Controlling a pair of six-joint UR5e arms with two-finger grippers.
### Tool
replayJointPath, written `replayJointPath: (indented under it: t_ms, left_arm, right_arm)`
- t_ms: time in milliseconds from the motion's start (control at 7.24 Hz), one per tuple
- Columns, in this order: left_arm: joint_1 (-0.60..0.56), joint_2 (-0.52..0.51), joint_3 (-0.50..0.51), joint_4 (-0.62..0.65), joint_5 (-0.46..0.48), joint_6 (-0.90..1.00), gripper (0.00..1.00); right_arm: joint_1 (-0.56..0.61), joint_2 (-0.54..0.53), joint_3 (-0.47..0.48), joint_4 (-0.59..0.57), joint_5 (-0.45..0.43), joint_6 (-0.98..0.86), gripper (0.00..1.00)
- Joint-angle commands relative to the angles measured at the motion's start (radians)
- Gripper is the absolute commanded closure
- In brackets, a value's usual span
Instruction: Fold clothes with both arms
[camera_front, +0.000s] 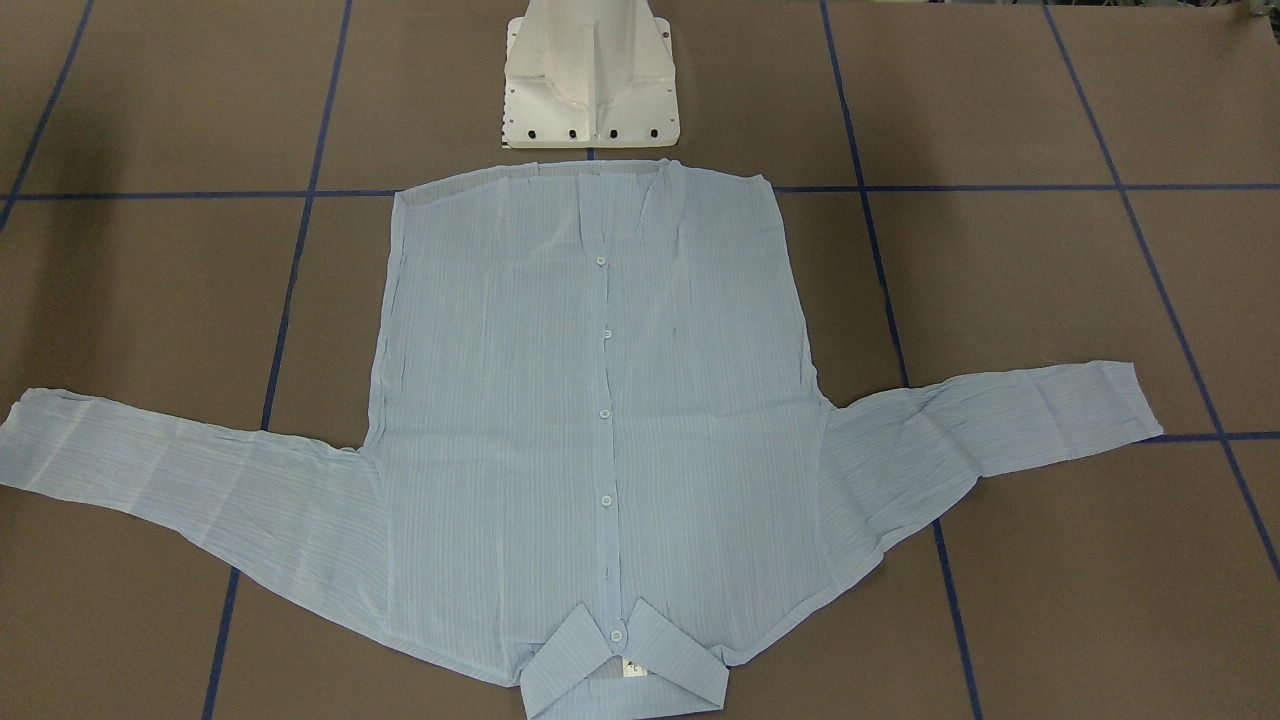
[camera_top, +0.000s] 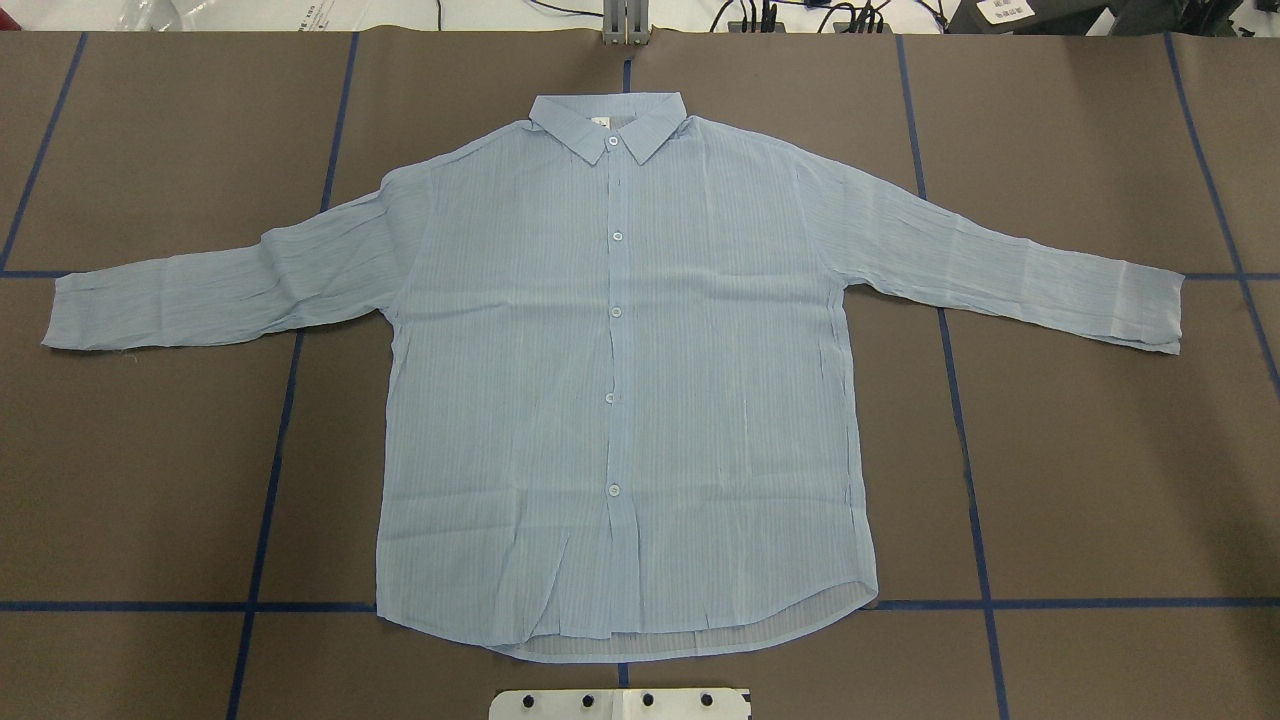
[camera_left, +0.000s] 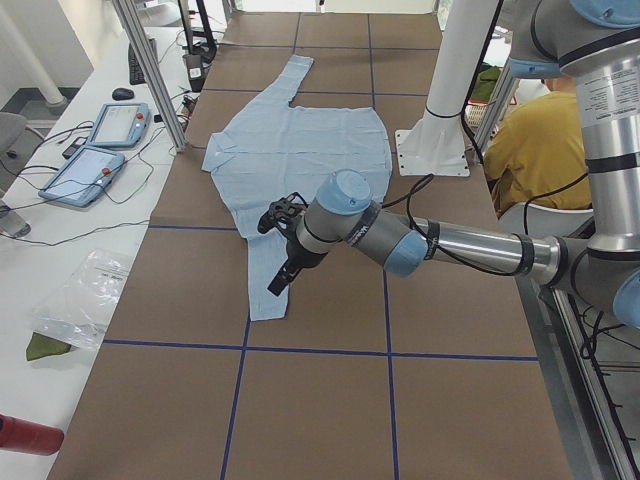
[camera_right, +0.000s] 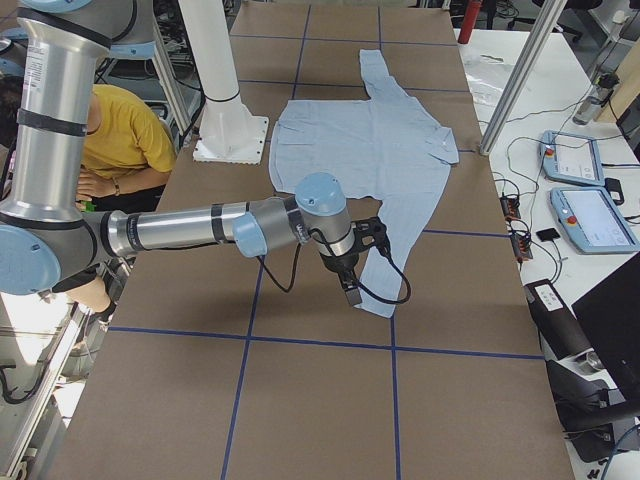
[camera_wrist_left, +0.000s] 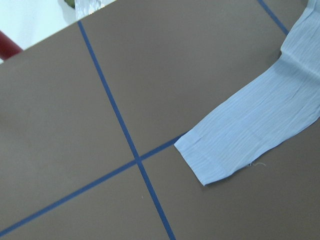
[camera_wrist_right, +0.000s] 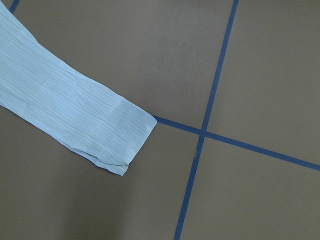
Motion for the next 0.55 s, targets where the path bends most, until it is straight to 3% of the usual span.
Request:
replayJointPath:
  t_ms: [0,276,414]
  left_arm:
    - [0.005,-0.181,0.183,-0.145,-0.006,-0.005,0.0]
    - [0.003,-0.177,0.181,-0.161,-0.01,-0.003,0.0]
    - [0.003,-0.175,0.181,-0.162,-0.01,-0.003,0.0]
  right_arm:
    - [-0.003,0.078,-0.044,0.002,0.009,0.006,0.0]
    - [-0.044,0.223,-0.199,0.029,0.011,0.169,0.0]
    - [-0.081,0.233,-0.321,0.25,0.011,0.311,0.0]
